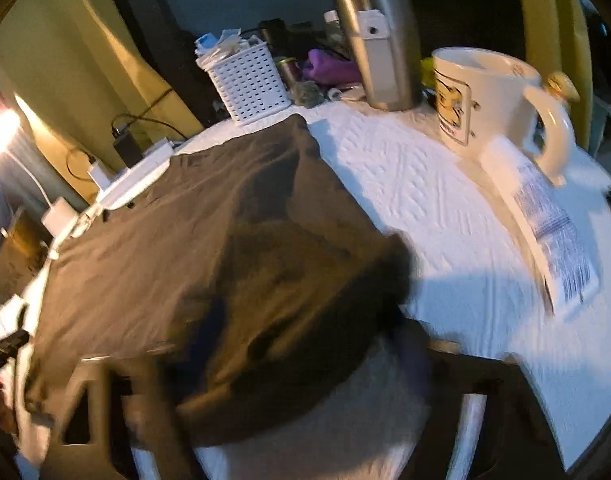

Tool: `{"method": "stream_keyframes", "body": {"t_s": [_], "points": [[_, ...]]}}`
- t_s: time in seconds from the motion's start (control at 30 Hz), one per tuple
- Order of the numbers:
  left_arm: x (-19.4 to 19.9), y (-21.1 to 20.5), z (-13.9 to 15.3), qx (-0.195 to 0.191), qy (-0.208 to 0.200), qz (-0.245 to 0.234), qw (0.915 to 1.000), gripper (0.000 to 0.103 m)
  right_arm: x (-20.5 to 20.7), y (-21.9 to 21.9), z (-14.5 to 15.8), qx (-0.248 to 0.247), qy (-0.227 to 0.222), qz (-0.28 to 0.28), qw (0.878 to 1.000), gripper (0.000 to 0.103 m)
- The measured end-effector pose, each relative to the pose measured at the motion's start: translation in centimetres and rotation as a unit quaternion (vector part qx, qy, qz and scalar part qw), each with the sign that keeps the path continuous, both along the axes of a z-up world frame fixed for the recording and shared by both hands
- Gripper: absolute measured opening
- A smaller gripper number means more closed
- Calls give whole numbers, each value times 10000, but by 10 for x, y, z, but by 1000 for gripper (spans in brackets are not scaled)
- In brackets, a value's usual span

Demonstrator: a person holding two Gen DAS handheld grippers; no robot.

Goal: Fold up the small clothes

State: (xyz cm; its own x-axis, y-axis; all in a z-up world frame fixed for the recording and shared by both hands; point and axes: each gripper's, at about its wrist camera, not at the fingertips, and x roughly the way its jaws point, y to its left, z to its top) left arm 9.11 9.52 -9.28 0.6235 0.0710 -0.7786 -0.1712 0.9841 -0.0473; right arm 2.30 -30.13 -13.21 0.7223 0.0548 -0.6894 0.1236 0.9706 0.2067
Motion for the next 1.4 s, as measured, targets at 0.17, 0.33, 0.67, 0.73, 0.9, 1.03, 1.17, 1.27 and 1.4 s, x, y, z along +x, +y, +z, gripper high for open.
{"method": "stream_keyframes", "body": {"t_s": [0.17,0.33,0.67,0.73,0.9,1.03,1.17,1.27,1.4], "points": [[-2,11,-3,-37,24,144,9999,60,8,-2,6,133,-77,323,9994,23],[-3,12,2,-72,-80,110,9999,60,7,6,28,161,-349,453,9982,20],[-21,34,13,-182,-426,293,9985,60,15,69,86,-146,-916,1151,9890,19],[-27,42,14,-215,-491,378,9978,60,19,91,96,-224,-1013,1389,9849,19],[-42,61,12,-280,-575,560,9964,60,22,142,109,-326,-1134,1960,9735,19],[-55,76,10,-317,-610,697,9952,60,23,195,112,-371,-1143,2522,9602,15],[-67,88,9,-348,-657,819,9939,60,19,250,106,-434,-1060,3114,9433,10],[-77,97,9,-361,-684,910,9928,60,14,290,91,-495,-885,3535,9299,10],[-87,104,9,-359,-705,993,9919,60,4,329,77,-453,-696,3950,9149,9]]}}
